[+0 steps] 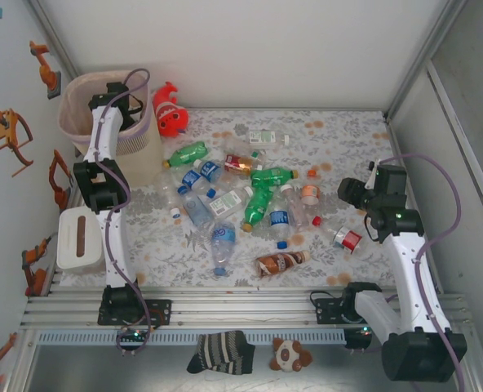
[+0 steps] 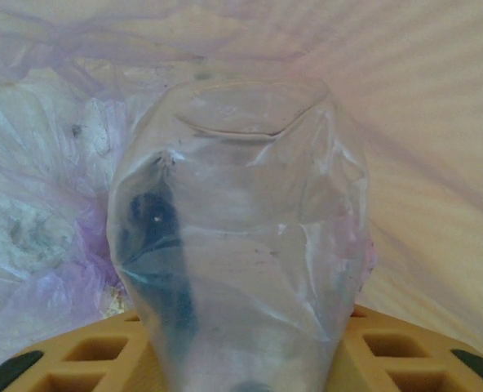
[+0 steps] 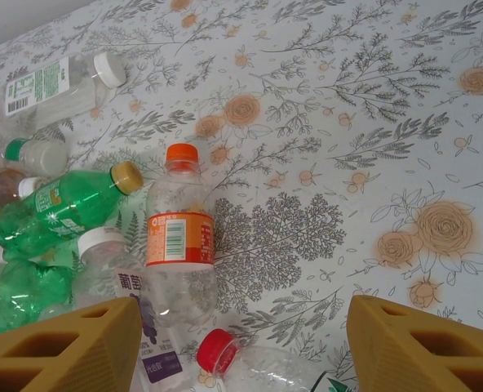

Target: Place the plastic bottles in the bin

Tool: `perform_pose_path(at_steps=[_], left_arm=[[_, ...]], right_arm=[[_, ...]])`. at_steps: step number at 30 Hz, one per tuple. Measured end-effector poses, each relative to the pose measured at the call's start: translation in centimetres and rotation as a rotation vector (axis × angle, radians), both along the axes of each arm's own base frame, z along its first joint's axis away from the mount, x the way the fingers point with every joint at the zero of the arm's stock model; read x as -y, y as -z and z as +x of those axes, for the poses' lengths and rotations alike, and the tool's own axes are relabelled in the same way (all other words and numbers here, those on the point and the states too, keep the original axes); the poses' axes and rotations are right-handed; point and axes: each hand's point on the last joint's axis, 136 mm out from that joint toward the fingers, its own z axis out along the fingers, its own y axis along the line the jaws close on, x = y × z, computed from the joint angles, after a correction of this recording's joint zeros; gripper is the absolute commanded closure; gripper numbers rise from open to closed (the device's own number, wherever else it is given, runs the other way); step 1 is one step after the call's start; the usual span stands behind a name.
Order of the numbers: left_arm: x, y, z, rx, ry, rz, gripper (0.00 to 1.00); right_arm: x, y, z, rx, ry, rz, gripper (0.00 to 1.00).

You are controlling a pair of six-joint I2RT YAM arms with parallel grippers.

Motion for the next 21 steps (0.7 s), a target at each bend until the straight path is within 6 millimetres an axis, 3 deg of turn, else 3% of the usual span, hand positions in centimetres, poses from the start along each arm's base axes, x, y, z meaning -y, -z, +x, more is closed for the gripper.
perform_pose_path(at_steps=[13,17,21], left_arm=[[0.0,-1.2,0.2,0.026,-0.016,-0.007,0.28],[0.1,-3.3,0.1,0.067,-0.014,0.014,0.26],[0.5,-6.7,-0.2,0.135,-0.007,0.061,0.25]], right_arm=[[0.0,-0.2,-0.1,0.007,0.006,0.007,0.33],[0.0,-0.2,-0.1,0.007,0.009,0.011,0.33],[0.0,-0.2,-0.1,0.007,0.009,0.011,0.33]])
